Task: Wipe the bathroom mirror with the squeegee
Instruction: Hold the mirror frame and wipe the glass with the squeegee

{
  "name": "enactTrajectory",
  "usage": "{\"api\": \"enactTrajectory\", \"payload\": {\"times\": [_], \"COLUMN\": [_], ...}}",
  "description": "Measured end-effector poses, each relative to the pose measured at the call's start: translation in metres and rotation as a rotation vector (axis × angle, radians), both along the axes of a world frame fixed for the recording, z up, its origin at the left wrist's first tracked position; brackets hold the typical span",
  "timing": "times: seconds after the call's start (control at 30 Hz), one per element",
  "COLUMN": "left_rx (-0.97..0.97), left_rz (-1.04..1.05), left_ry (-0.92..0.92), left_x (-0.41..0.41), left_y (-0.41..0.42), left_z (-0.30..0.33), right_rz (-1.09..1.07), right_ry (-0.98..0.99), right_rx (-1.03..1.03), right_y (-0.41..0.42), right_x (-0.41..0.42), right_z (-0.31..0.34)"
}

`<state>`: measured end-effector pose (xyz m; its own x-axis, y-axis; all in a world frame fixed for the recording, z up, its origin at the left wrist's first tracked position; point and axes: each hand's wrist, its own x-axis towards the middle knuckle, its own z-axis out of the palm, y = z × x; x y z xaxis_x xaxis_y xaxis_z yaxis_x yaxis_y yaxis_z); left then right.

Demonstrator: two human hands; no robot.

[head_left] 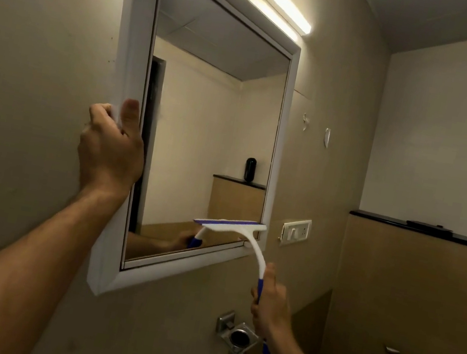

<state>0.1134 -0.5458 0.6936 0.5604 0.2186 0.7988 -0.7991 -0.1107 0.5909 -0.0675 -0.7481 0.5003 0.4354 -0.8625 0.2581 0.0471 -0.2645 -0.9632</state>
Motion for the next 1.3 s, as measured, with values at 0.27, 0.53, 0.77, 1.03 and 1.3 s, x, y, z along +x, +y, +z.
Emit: {"api": "enactTrajectory", "payload": {"times": [0.27, 0.53, 0.77, 1.03, 1.3], "left_rx": [0.011, 0.016, 0.014, 0.031, 0.104], "left_rz": [-0.02, -0.037, -0.043, -0.038, -0.035], "left_ry": [-0.003, 0.009, 0.032, 0.075, 0.001], "left_x": [-0.004, -0.008, -0.01, -0.014, -0.015], "left_y": [0.001, 0.004, 0.004, 0.007, 0.017], "left_z": [0.0, 0.001, 0.0, 0.009, 0.053], "right_rz": [0.029, 0.002, 0.01, -0.044, -0.073], "right_ry": [-0.068, 0.067, 0.045, -0.17, -0.057], "right_rx": [-0.043, 0.004, -0.042, -0.24, -0.268], "right_y": [-0.006, -0.003, -0.01, -0.01, -0.035], "right_x": [0.006, -0.007, -0.019, 0.004, 0.015], "right_z": [0.044, -0.001, 0.034, 0.151, 0.123]}}
